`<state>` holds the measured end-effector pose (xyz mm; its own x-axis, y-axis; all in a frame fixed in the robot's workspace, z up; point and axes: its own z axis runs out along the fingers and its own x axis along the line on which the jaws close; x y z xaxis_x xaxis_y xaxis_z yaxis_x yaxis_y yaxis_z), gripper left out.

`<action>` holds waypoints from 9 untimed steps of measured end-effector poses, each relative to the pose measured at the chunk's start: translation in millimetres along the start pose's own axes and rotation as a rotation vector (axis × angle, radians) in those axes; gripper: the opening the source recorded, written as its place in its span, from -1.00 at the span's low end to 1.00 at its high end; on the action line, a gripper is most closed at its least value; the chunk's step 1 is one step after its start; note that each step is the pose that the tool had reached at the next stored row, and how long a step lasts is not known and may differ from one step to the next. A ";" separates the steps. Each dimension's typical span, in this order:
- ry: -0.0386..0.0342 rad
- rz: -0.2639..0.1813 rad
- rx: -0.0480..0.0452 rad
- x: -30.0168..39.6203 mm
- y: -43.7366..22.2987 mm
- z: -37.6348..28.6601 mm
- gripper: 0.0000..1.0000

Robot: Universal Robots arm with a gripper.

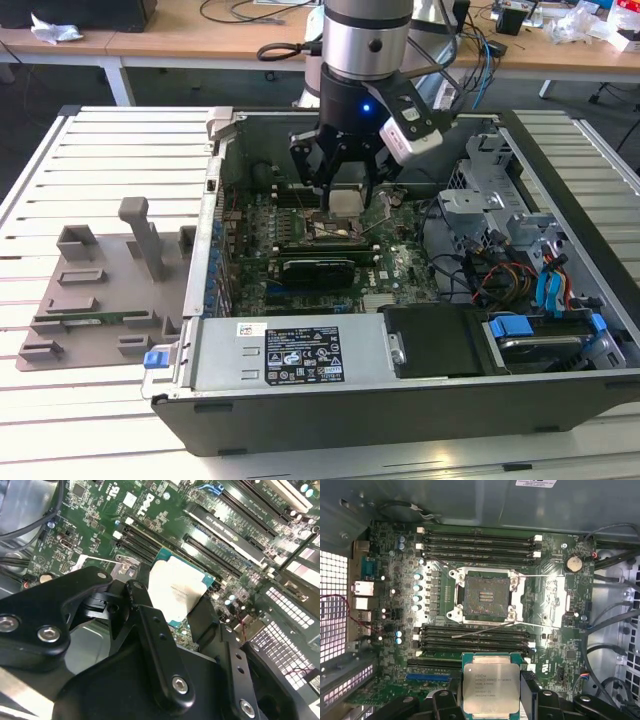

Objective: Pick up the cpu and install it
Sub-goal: 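Pick up the cpu and move it towards the insertion slot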

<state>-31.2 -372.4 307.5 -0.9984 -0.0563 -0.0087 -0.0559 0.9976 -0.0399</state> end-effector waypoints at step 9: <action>0.0000 0.000 -0.0001 -5.1 38.2 11.9 0.09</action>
<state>-28.0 -334.5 294.1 -0.9984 -0.0564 -0.0087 -0.0560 0.9976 -0.0398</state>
